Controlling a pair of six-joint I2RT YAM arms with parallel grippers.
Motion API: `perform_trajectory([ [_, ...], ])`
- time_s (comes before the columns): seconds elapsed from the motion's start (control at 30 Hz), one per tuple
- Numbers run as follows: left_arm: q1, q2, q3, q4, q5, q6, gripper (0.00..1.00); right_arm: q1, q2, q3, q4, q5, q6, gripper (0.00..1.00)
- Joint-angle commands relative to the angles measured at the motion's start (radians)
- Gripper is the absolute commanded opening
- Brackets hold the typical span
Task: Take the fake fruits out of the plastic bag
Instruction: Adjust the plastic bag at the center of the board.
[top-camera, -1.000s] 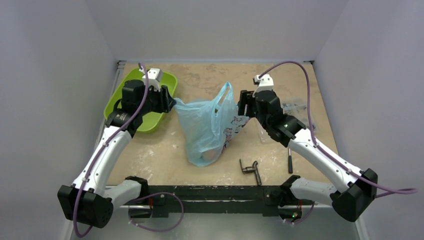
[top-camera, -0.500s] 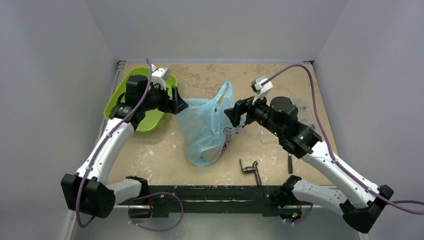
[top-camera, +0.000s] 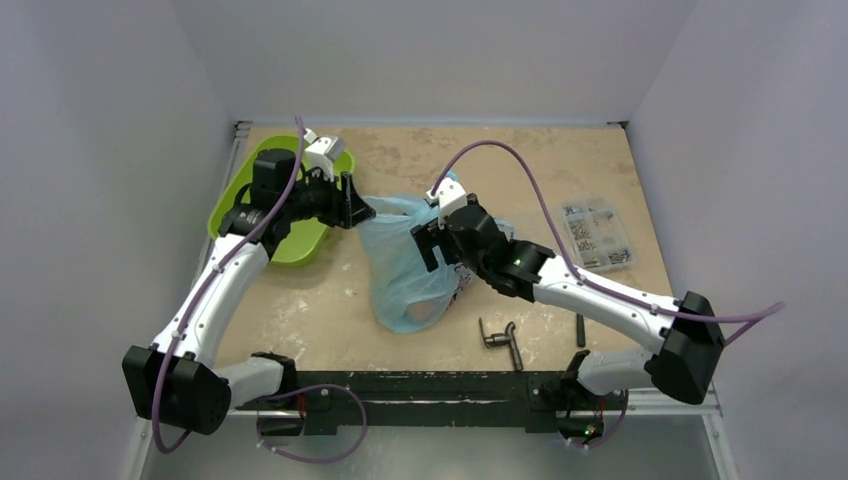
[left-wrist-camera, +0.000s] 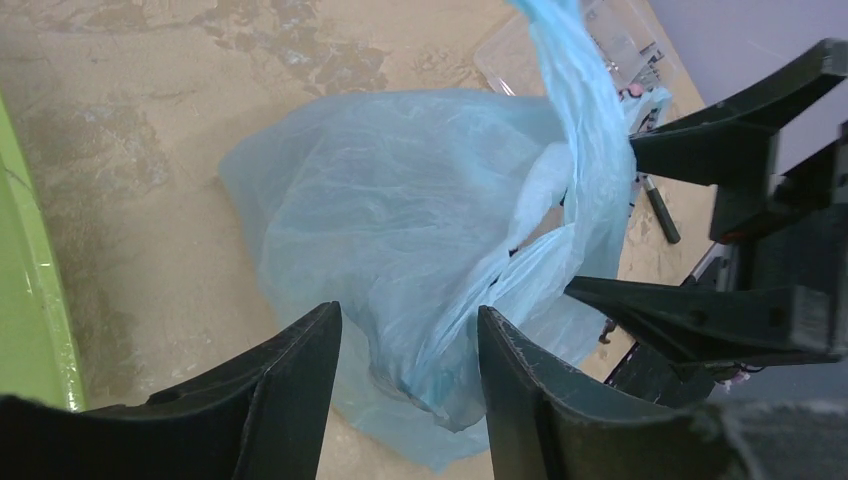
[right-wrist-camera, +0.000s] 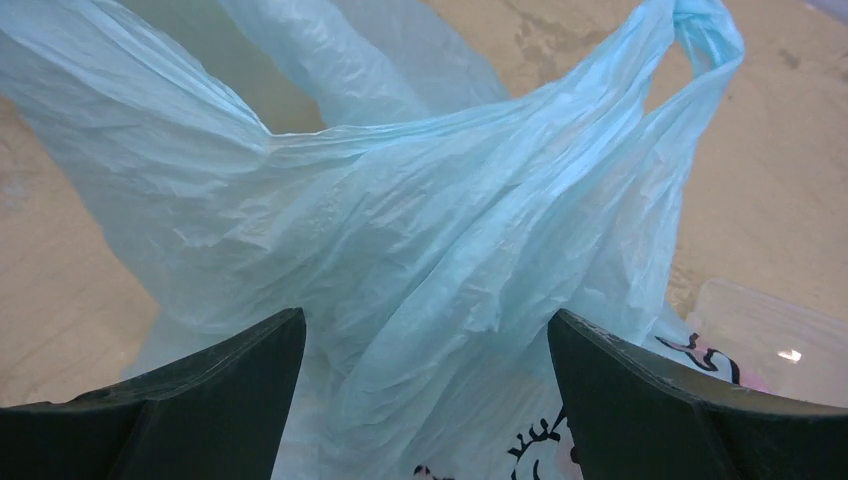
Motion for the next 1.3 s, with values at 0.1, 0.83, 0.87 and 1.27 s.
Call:
perform_trajectory([
  [0.1,0.006,0.002,0.005,0.028,0.077,0.007,0.54,0.011,0.074,-0.033,0.194,-0.251,0.051,0.89],
  [0.83,-0.001,-0.289,0.018,-0.269,-0.224,-0.161,0.88,0.161,-0.083,-0.116,0.177,-0.164,0.227,0.33],
  [0.87,-0.001,-0.327,0.022,-0.302,-0.244,-0.176,0.88,0.161,-0.094,-0.117,0.183,-0.183,0.219,0.26],
  [1.27,-0.017,-0.66,-0.463,-0.013,0.076,-0.823,0.91,0.191,-0.03,-0.222,0.439,-0.566,0.301,0.14],
])
